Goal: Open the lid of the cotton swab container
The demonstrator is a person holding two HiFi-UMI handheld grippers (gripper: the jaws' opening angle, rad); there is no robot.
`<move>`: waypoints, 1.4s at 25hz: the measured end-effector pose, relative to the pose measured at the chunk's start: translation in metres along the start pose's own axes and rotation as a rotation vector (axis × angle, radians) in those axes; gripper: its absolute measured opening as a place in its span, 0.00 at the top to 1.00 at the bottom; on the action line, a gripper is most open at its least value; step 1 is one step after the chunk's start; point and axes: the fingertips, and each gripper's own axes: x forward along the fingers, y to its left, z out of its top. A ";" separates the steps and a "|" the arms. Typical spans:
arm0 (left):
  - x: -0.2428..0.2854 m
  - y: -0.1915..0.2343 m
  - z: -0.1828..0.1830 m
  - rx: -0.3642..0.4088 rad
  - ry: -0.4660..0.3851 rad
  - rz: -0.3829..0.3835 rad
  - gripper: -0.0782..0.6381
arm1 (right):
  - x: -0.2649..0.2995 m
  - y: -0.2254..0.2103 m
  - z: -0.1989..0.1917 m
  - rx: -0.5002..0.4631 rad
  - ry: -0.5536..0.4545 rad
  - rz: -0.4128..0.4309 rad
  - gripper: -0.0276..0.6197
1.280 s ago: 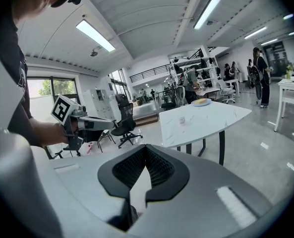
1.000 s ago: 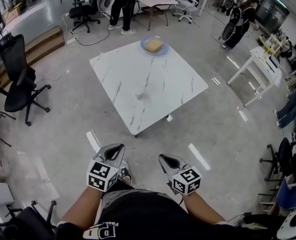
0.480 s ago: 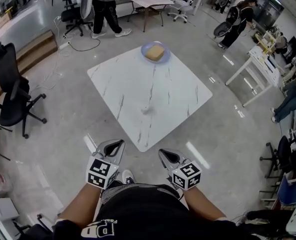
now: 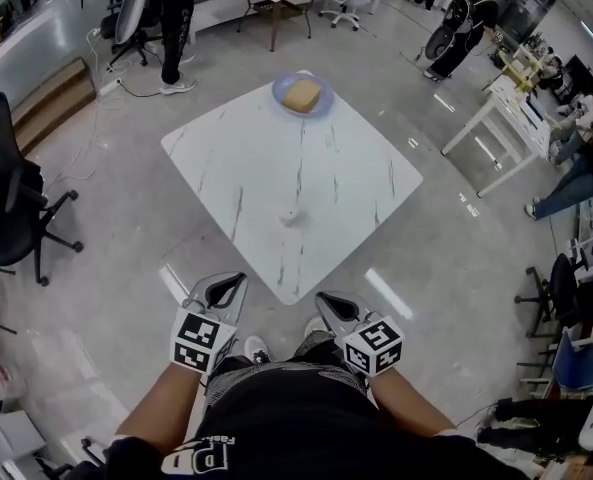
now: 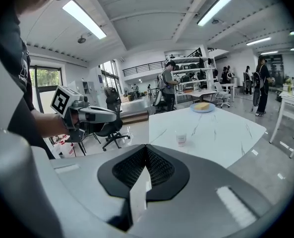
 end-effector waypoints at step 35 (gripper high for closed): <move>0.023 -0.014 0.009 0.060 -0.006 -0.020 0.56 | 0.005 -0.020 0.004 0.014 -0.042 0.022 0.96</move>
